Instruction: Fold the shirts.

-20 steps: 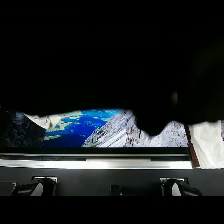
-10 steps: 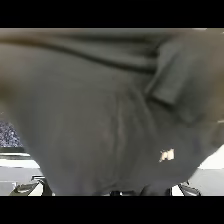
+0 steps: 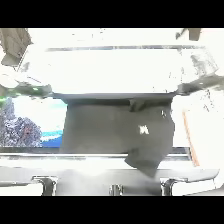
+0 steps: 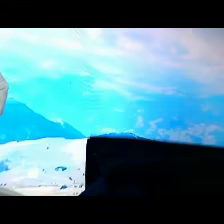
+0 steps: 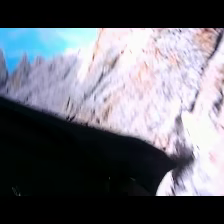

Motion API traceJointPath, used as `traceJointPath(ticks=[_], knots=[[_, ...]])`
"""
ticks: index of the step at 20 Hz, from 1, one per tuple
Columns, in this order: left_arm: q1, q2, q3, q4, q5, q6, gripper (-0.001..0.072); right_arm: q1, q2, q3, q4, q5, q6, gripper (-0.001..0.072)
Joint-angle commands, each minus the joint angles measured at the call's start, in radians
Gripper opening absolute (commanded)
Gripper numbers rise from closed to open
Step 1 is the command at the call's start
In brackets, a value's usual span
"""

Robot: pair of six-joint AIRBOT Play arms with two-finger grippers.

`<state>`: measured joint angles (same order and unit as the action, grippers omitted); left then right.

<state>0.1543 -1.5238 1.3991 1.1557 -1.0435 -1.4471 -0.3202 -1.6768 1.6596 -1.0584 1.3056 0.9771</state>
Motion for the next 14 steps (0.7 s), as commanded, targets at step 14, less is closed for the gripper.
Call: traceJointPath(ticks=[14], knots=[[0.021,-0.204,0.034,-0.040,-0.461,0.153,0.0025,0.000,-0.089,-0.083,-0.167,0.235,0.014,0.0040]])
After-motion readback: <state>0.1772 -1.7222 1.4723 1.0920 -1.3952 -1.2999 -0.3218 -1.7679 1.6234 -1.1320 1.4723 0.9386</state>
